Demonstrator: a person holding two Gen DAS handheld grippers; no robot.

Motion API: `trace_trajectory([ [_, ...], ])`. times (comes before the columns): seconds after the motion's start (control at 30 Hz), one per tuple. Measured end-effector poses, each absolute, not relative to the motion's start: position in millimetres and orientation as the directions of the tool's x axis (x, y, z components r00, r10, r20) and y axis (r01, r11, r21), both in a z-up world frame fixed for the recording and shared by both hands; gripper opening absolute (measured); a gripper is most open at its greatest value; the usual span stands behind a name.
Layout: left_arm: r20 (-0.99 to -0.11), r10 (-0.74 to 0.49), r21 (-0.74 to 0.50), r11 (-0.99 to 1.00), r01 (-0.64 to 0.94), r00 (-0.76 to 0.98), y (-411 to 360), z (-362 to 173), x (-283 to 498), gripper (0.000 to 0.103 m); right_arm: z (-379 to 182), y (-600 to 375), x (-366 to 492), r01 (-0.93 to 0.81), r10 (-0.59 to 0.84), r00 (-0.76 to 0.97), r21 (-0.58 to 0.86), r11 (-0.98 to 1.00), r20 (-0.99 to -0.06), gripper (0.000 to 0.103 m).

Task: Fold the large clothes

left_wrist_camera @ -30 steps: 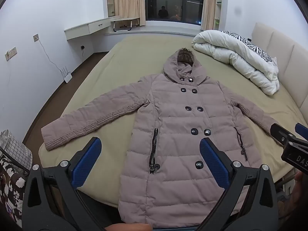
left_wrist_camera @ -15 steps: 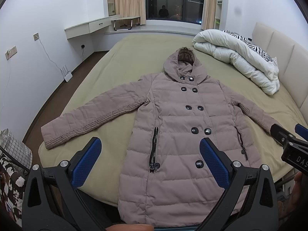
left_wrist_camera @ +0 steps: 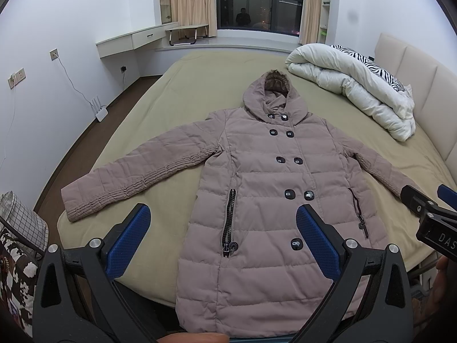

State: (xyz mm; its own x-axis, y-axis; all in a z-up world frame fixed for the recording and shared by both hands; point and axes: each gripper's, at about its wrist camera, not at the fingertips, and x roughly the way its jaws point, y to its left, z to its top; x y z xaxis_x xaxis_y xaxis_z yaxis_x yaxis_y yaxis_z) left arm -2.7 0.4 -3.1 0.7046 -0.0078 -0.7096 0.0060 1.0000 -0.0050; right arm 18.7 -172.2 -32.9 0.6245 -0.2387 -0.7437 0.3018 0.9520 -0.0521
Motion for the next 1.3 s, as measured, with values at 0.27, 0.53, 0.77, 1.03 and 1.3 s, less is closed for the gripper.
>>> trace_trajectory([
  [0.27,-0.711,-0.007,-0.005,1.0,0.006,0.703,0.7,-5.3,-3.8,0.103,-33.9,-171.7,19.5,0.303,-0.24,0.622,-0.053,0.952,-0.745,0.103],
  [0.53,-0.712,-0.007,-0.005,1.0,0.005,0.702,0.7,-5.7,-4.0,0.103,-35.0,-171.2,20.4,0.302,-0.239,0.622,-0.053,0.952,-0.746,0.103],
  [0.77,-0.713,-0.007,-0.005,1.0,0.005,0.701,0.6,-6.1,-3.8,0.103,-36.5,-170.9,20.7,0.302,-0.238,0.621,-0.053,0.952,-0.747,0.103],
  [1.03,-0.713,-0.007,-0.004,1.0,0.005,0.701,0.6,-5.8,-3.6,0.103,-39.9,-168.3,20.1,0.302,-0.238,0.618,-0.054,0.952,-0.749,0.103],
  [1.3,-0.716,-0.007,-0.007,1.0,0.004,0.698,5.2,-15.8,-4.8,0.103,-45.4,-166.2,21.9,0.301,-0.237,0.616,-0.053,0.952,-0.752,0.103],
])
